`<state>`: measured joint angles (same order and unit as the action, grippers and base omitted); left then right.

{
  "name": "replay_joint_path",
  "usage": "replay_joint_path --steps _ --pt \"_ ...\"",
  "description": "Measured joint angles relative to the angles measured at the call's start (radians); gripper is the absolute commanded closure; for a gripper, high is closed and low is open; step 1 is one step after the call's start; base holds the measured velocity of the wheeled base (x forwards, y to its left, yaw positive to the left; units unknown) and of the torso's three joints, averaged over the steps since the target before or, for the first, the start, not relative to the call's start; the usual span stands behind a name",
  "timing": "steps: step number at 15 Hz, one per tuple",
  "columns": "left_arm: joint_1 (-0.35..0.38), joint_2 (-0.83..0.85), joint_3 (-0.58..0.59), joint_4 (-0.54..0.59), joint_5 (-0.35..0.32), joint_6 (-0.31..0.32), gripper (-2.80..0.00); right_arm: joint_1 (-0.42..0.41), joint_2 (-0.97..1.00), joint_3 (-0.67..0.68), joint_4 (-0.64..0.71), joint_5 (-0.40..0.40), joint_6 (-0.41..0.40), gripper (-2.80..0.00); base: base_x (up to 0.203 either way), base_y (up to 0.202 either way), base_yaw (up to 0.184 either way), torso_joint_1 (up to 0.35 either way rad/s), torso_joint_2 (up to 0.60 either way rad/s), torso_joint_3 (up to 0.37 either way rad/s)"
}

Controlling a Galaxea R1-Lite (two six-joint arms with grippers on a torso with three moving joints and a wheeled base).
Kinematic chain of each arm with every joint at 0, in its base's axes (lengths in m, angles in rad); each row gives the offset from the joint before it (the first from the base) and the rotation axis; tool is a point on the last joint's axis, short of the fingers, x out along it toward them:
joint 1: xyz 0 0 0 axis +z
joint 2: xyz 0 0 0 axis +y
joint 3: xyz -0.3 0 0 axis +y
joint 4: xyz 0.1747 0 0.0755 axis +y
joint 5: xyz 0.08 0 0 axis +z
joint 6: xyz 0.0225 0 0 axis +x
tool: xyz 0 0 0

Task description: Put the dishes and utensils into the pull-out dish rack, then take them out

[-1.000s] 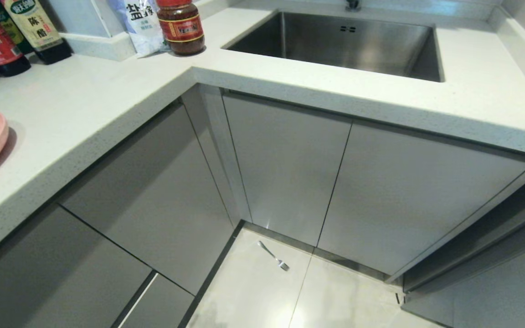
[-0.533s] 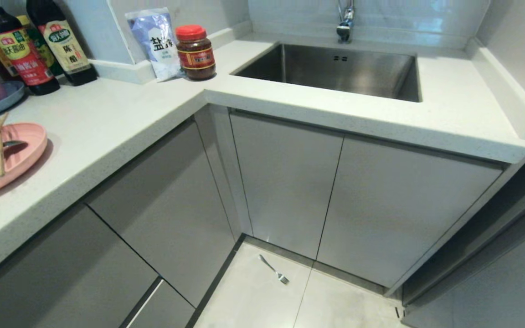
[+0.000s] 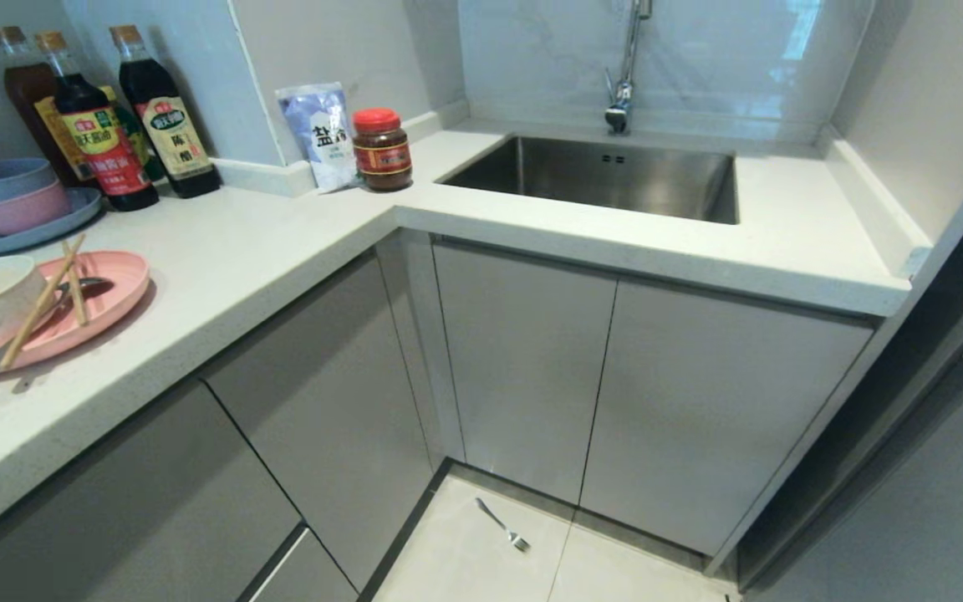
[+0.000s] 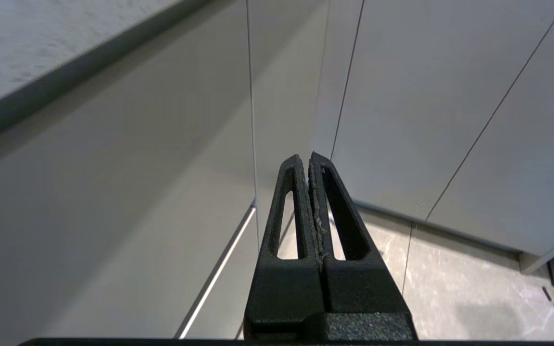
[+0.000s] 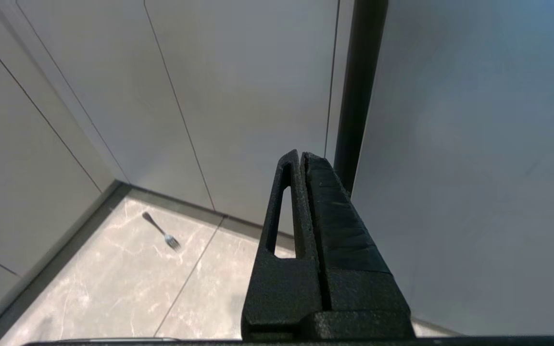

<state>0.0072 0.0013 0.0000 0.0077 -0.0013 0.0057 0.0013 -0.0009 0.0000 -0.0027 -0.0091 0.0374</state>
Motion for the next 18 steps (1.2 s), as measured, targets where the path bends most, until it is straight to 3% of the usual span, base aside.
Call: replay_joint_path --steps 13,18 --pt "0.0 0.0 0.0 -0.001 -0.001 0.001 0.0 0.0 0.0 0.0 0.0 0.0 0.0 0.0 0.0 0.0 0.0 0.002 0.0 0.202" --pt "0.0 0.0 0.0 0.0 -0.001 -0.001 0.0 0.0 0.0 0.0 0.0 0.0 0.0 0.0 0.0 0.0 0.0 0.002 0.0 0.054"
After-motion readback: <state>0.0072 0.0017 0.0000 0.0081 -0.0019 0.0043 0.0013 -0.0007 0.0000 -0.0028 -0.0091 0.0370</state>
